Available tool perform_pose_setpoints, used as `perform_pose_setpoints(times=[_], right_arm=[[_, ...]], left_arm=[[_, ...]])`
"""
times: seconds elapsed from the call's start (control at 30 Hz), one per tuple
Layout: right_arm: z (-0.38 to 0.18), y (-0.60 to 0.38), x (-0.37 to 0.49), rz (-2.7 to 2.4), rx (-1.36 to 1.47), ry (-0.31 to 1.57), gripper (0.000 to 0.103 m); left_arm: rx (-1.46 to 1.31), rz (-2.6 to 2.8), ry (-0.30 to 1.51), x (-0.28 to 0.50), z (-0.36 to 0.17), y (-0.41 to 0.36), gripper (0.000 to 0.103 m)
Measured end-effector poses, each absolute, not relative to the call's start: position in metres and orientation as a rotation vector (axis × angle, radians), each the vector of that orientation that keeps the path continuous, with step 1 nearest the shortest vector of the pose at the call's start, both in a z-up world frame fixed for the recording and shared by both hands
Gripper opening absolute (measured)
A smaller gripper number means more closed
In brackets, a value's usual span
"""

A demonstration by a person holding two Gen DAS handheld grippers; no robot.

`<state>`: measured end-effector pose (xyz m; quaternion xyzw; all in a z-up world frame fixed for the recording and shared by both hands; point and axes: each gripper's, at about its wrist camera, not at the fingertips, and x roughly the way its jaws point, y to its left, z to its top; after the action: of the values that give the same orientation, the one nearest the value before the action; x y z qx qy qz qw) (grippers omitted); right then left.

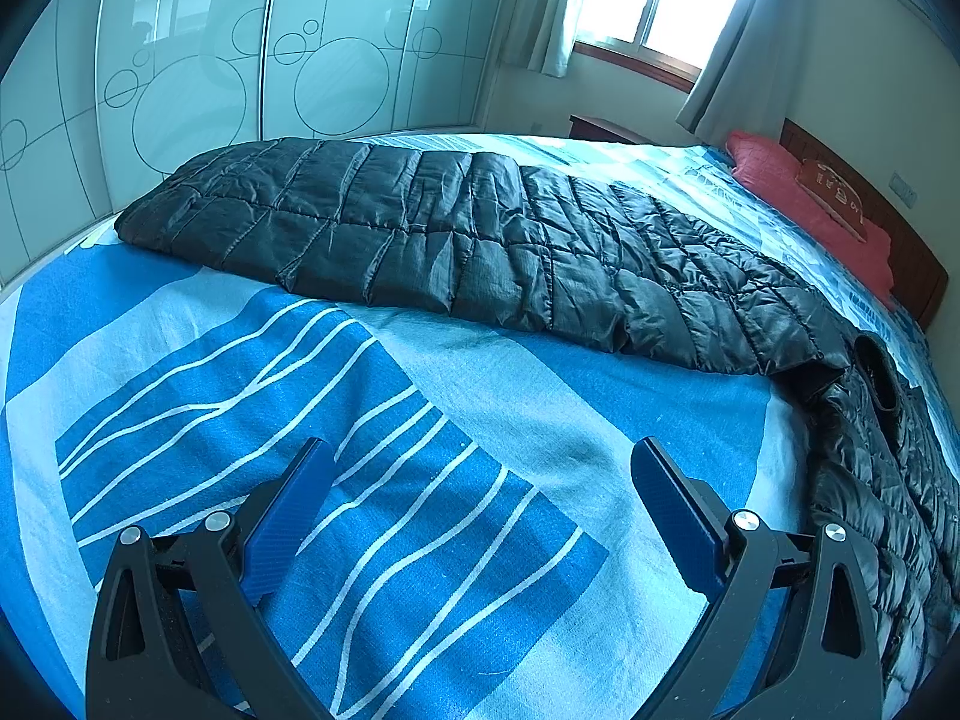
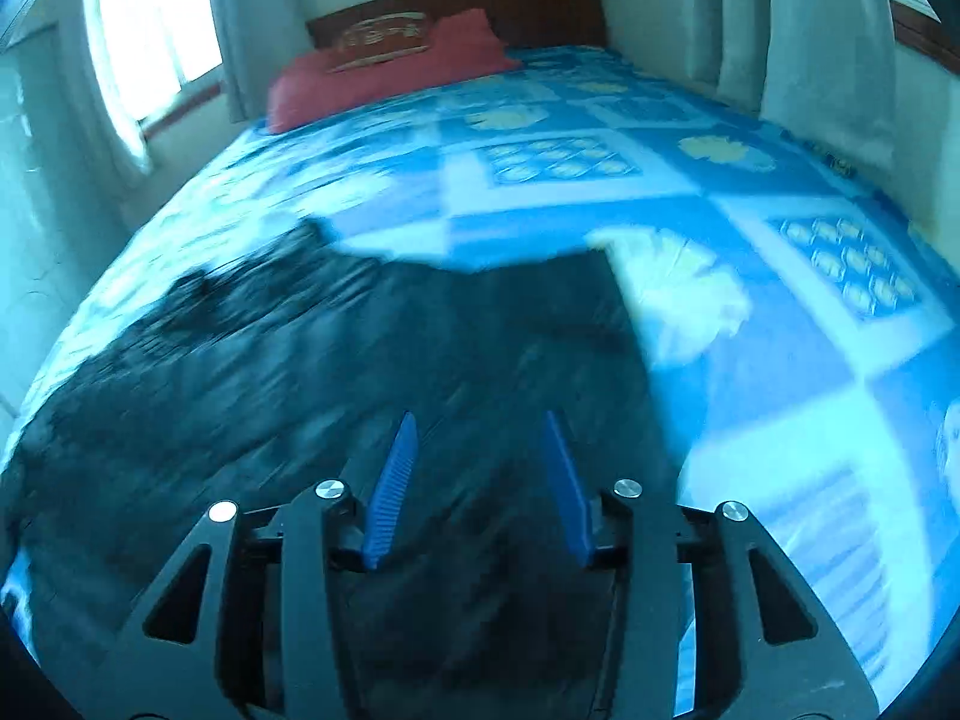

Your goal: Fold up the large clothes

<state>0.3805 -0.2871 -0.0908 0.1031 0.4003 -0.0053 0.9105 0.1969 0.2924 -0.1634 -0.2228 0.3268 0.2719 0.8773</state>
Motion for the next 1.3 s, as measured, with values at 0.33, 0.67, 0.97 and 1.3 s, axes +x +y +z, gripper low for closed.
perform_pose_setpoints(times=[0.33,0.67,0.97,1.3], right_arm=[[-0.128,-0.252,0.368,-0.029,0.137,0.859,0.051],[-0.131,-0.25,0.362,-0.028,0.145,0.831,0.052],[-0.125,-0.248,0.359,-0.004,0.156,0.821,0.068],[-0.127,-0.242,0.36,-0.006,0.121,0.825,0.074]], left_arm=[[-0.481,0.557,0.672,0.194,-0.163,0.294,0.098],[-0.506,0.547,0.697,0.194,-0.157,0.298,0.098],[-0.682,0.465,0.624,0.178,-0.145,0.33,0.098],[-0.784,0.641,0.539,0.166,-0.147,0.427,0.098]])
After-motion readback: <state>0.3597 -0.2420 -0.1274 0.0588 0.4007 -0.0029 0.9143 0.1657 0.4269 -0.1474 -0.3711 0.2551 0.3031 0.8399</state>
